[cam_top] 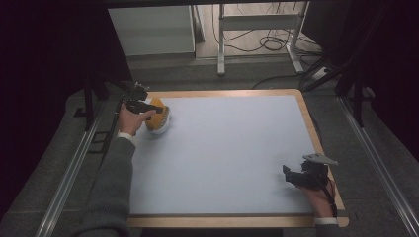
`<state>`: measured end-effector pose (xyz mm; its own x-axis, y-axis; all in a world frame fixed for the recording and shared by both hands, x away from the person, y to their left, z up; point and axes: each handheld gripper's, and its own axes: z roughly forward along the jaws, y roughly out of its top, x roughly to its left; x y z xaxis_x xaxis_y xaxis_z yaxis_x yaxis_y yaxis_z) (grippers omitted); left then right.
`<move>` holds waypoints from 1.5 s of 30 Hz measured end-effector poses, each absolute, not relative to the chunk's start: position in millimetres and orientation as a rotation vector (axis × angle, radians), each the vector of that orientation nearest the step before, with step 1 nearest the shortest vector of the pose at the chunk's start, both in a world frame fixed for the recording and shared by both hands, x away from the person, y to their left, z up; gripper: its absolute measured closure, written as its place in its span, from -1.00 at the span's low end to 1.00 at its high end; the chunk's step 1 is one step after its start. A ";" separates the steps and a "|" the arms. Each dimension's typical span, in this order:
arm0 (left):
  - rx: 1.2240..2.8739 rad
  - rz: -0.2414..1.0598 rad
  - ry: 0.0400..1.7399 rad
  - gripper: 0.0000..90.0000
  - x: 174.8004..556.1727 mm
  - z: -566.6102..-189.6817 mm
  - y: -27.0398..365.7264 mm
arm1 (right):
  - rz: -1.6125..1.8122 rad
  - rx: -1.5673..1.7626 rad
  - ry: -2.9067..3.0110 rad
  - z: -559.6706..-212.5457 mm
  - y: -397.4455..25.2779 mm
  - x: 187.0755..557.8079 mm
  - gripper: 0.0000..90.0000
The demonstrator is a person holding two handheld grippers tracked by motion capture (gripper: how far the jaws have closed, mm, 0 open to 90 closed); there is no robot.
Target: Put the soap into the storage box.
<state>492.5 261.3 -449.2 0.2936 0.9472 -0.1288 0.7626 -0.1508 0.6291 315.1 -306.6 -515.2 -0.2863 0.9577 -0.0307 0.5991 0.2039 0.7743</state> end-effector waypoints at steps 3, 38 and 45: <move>1.947 0.408 1.485 -0.46 484.1 -441.0 265.7 | 0.902 1.443 1.968 -515.1 -305.8 315.0 -0.83; 2.069 0.270 1.164 -0.38 343.8 -507.0 224.7 | 0.903 1.418 1.961 -511.5 -303.9 312.5 -0.83; 2.058 0.230 1.185 -0.39 330.7 -526.6 222.0 | 0.919 1.394 1.963 -509.9 -301.4 311.7 -0.83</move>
